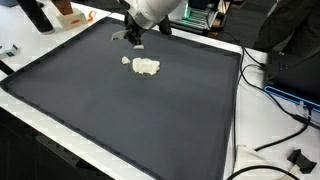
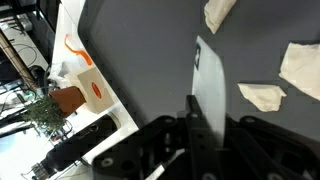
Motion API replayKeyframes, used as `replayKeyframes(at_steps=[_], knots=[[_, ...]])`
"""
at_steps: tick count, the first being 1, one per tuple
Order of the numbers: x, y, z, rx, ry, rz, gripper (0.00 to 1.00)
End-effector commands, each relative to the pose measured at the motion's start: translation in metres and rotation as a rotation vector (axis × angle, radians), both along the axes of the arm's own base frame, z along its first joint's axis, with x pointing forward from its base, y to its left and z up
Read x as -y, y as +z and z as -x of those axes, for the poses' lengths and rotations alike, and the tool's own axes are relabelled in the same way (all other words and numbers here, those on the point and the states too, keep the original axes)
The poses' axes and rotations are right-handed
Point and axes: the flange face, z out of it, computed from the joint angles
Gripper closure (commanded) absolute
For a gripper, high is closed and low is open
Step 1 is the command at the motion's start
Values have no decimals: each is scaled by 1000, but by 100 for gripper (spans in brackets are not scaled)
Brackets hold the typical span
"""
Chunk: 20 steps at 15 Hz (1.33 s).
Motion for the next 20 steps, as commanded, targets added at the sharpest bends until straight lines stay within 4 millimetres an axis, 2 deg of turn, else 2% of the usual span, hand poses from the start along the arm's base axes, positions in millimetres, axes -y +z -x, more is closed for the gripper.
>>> replayKeyframes(at_steps=[1, 16, 20], knots=[[2, 8, 10, -23, 72, -80, 99], [16, 54, 2, 27, 289, -515, 99], [27, 62, 0, 55, 314, -660, 99]])
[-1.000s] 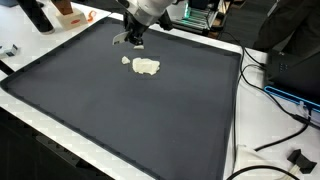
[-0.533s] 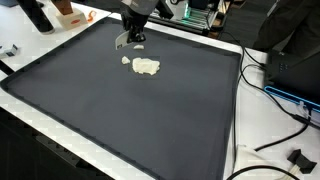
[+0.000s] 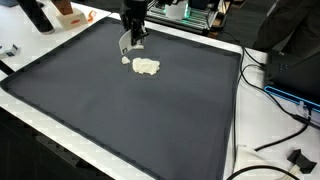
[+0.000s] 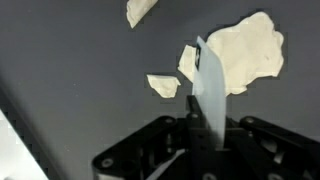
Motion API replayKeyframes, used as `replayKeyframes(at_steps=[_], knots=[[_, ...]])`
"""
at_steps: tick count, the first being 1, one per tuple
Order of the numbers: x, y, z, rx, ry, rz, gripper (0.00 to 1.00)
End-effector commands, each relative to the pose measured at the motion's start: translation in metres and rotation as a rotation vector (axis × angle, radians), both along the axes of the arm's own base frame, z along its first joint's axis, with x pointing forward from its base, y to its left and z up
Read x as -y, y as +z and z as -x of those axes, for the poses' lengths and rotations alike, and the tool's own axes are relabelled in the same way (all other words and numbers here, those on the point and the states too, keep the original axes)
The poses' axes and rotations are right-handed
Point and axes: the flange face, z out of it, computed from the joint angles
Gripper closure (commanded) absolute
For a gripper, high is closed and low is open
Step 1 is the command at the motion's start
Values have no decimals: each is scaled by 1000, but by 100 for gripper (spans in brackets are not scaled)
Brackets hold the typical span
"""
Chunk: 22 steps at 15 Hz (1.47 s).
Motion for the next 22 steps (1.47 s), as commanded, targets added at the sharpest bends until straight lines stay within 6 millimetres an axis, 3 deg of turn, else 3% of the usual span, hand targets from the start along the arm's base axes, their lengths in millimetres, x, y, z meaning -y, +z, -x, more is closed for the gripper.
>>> replayKeyframes(at_steps=[1, 12, 22], knots=[[15, 7, 8, 8, 19, -144, 99], [50, 0, 3, -27, 95, -466, 99], [82, -23, 4, 4, 164, -674, 99]])
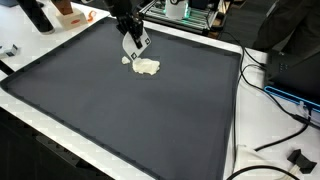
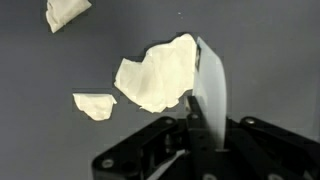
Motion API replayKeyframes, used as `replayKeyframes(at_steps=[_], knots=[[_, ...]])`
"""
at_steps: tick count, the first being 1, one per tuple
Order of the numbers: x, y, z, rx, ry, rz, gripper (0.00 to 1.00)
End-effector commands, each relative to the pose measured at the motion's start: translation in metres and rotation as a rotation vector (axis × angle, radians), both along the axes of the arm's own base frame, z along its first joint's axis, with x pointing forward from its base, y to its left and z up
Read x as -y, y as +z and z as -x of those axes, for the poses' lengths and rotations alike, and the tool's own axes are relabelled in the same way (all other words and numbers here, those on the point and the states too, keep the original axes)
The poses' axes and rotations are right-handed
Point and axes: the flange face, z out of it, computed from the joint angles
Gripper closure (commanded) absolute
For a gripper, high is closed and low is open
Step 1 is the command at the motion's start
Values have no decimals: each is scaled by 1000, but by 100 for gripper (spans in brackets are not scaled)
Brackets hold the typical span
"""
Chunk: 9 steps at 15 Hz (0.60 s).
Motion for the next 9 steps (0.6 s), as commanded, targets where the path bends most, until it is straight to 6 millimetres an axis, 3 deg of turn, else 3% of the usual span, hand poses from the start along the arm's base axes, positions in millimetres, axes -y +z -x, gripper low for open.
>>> replayKeyframes(at_steps=[1, 9], knots=[[11, -12, 4, -15, 23, -85, 99], [39, -36, 15, -22, 36, -242, 99]])
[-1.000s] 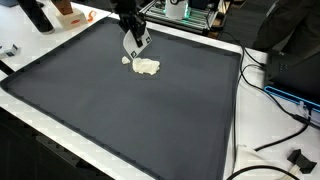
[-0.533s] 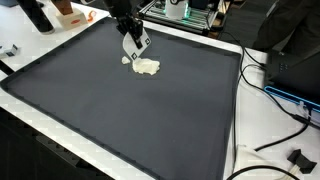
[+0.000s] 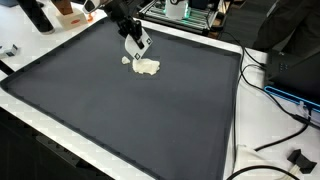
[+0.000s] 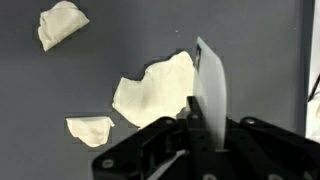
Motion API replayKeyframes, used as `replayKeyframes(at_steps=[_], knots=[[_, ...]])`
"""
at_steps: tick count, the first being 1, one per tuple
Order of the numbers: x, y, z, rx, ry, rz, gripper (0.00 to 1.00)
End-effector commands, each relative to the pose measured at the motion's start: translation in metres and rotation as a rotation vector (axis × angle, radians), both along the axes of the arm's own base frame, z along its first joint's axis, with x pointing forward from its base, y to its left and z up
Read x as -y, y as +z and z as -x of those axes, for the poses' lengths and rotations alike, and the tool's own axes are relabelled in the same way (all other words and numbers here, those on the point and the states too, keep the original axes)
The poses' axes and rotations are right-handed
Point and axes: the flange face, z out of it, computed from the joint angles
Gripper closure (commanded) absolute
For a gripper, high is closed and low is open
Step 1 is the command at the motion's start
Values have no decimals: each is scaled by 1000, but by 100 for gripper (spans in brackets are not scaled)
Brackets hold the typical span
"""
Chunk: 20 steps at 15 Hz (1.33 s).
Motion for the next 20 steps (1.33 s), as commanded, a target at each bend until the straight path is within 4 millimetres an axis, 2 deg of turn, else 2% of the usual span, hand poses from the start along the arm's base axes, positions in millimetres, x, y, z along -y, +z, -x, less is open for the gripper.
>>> replayKeyframes(at_steps=[1, 14, 20], knots=[[14, -11, 4, -6, -4, -86, 99], [35, -48, 2, -86, -77, -204, 99], [36, -51, -1, -147, -135, -202, 99]])
